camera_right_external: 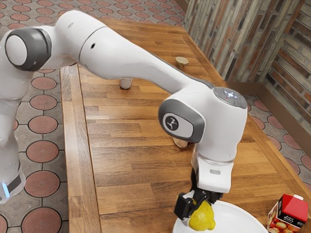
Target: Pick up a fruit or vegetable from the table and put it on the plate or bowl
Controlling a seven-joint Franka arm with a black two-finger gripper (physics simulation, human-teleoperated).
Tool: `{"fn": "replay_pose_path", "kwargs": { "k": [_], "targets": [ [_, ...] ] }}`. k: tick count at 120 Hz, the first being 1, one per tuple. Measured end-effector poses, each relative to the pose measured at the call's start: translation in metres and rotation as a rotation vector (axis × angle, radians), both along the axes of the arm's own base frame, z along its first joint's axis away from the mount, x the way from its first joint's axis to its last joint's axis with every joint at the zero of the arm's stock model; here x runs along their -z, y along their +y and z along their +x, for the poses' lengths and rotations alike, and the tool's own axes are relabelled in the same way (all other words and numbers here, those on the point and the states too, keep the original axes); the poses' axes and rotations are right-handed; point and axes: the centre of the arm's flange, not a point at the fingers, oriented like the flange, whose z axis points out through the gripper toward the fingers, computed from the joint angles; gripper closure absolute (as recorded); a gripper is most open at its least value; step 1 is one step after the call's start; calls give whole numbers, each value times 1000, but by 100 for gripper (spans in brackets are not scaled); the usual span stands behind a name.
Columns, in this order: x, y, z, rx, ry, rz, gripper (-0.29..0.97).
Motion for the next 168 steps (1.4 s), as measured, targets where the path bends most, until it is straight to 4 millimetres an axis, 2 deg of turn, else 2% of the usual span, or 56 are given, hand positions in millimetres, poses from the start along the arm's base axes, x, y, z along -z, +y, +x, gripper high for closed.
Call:
{"fn": "replay_pose_path", "kwargs": {
  "k": [10, 32, 55, 70, 79, 89, 112, 118, 121, 125, 128, 132, 137, 141, 146, 151, 155, 159, 164, 168],
  "targets": [
    [11, -3, 9, 1, 6, -21, 34],
    [5, -16, 18, 8, -15, -80, 34],
    [13, -5, 38, -22, -32, -80, 34],
    [18, -5, 44, -24, -35, -82, 33],
    [23, -5, 46, -21, -36, -79, 20],
    [24, -7, 47, -13, -39, -81, 12],
    [22, -10, 46, 2, -51, -79, 3],
    [9, -17, 40, 22, -77, -76, 2],
    [-4, -19, 37, 30, -90, -72, 2],
    [-42, -19, 27, 39, -116, -76, 1],
    [-79, -13, 18, 39, -138, -76, 1],
    [-140, 10, 3, 14, -188, -63, 1],
    [-208, 66, -9, -63, -249, -20, 1],
    [-257, 135, -12, -164, -309, 28, 1],
    [-296, 228, -5, -289, -342, 88, 1],
    [-308, 327, 6, -417, -322, 167, 1],
    [-308, 405, 9, -514, -279, 213, 0],
    [-304, 474, 5, -591, -226, 236, 0],
    [-292, 538, 0, -636, -156, 241, 0],
    [-280, 564, 0, -621, -110, 235, 0]
  ]
}}
